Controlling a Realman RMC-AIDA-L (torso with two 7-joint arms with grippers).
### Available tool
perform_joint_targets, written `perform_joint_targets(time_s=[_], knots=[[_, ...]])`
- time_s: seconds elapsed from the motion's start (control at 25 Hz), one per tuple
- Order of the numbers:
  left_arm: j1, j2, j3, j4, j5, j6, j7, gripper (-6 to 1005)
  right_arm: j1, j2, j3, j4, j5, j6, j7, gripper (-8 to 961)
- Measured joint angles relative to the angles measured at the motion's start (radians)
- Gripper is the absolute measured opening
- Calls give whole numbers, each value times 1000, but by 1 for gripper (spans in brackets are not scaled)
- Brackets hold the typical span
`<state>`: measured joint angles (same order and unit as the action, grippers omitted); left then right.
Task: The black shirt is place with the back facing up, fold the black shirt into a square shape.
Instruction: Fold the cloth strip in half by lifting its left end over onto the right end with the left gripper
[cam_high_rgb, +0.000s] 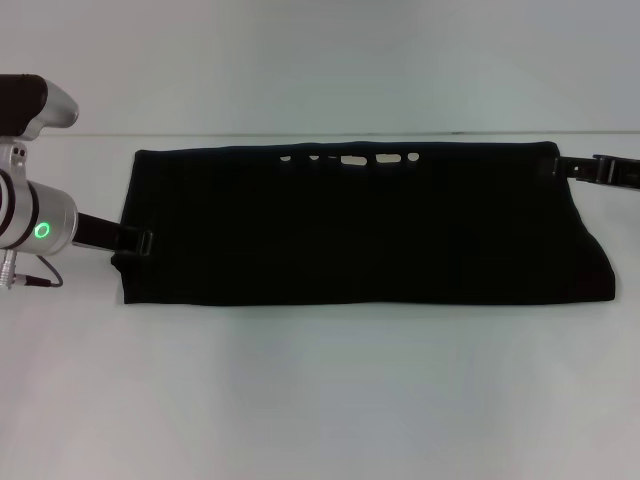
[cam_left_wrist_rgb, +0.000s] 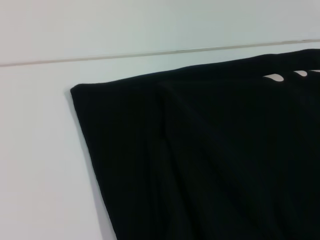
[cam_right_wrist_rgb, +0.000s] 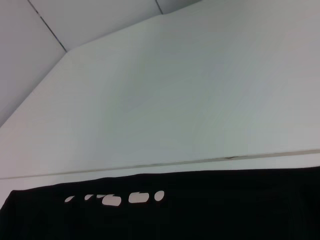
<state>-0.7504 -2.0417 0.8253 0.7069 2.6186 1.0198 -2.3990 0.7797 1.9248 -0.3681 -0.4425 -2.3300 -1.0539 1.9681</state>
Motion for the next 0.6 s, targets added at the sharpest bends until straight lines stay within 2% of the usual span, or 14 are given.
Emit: perform_joint_targets(time_s=[0.16, 0.6], knots=[[-1, 0, -3, 3, 0, 1, 1, 1, -3, 0, 1, 0, 0, 0, 0, 818], [17, 9, -38, 58, -7, 51, 4, 40, -7, 2, -2, 5, -3, 11, 10, 817]])
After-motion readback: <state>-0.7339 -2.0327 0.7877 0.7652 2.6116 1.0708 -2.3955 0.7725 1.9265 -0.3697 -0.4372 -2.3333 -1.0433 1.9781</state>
